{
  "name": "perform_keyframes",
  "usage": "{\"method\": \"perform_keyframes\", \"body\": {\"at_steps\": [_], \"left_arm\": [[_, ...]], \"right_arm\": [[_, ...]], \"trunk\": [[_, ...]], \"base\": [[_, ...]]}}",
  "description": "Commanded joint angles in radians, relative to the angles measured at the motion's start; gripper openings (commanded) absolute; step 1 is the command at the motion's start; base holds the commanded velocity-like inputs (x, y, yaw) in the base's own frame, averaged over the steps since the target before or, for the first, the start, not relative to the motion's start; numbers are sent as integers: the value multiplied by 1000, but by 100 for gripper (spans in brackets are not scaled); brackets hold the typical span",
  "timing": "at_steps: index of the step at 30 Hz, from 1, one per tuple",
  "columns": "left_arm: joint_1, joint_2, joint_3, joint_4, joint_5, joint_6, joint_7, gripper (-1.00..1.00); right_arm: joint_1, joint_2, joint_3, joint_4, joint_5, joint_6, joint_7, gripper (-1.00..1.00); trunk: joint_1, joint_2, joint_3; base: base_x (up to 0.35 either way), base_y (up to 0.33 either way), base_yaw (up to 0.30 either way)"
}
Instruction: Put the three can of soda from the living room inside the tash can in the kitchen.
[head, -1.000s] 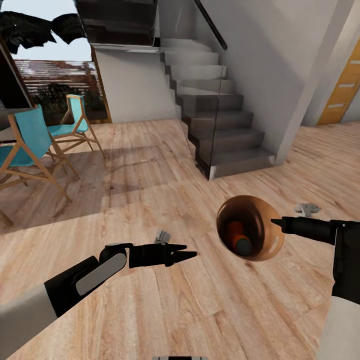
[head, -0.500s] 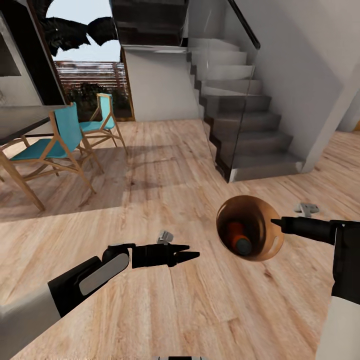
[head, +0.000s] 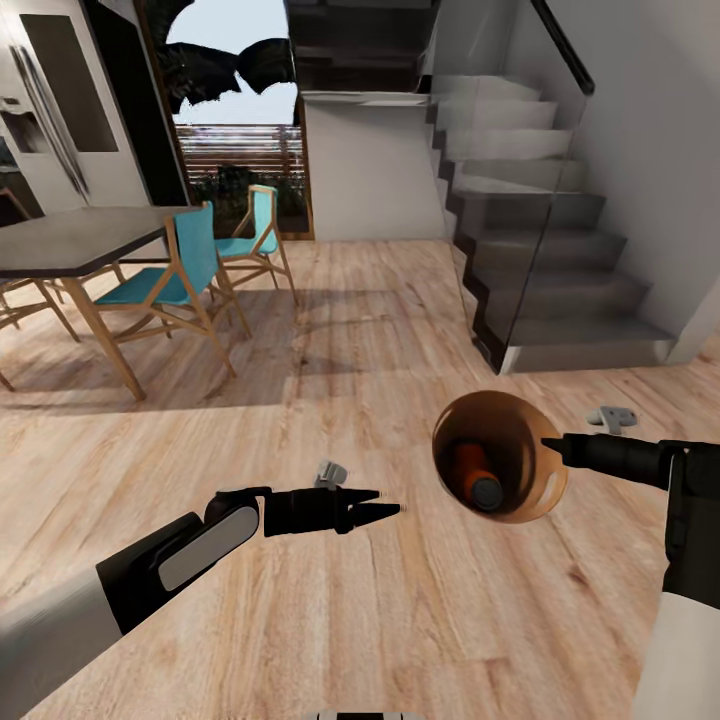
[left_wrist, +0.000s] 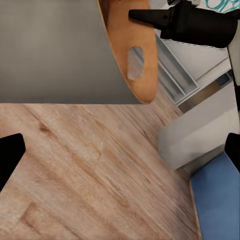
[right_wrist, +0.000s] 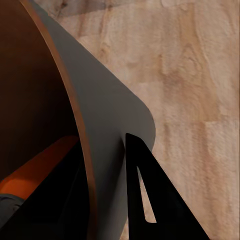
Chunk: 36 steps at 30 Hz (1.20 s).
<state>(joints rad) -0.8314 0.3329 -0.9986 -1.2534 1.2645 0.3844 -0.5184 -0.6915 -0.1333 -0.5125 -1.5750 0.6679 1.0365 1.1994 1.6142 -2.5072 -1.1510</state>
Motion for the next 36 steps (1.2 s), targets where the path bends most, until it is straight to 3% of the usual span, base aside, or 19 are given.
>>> {"method": "perform_keyframes", "body": {"at_steps": [1,4,11,19,26,36], "left_arm": [[0,0,0,0,0,-2,0,100],[0,-1,0,0,0,-6,-1,100],[0,-4,0,-3,0,-11,-7,100],[0,-14,-5,0,-5,-12,-3,100],[0,-7,-76,2,-4,-13,1,100],[0,-13,-80,46,-4,-13,0,100]], "right_arm": [[0,0,0,0,-16,11,3,-100],[17,1,0,1,-15,11,2,-100],[141,13,2,0,-17,11,-1,-100],[152,17,-2,0,-29,11,5,-100],[173,19,-3,-1,-34,11,89,-100],[175,30,-3,-2,-33,11,92,-100]], "trunk": [[0,0,0],[0,0,0],[0,0,0],[0,0,0],[0,0,0],[0,0,0]], "base": [[0,0,274],[0,0,274],[0,0,274],[0,0,274],[0,0,274],[0,0,274]]}}
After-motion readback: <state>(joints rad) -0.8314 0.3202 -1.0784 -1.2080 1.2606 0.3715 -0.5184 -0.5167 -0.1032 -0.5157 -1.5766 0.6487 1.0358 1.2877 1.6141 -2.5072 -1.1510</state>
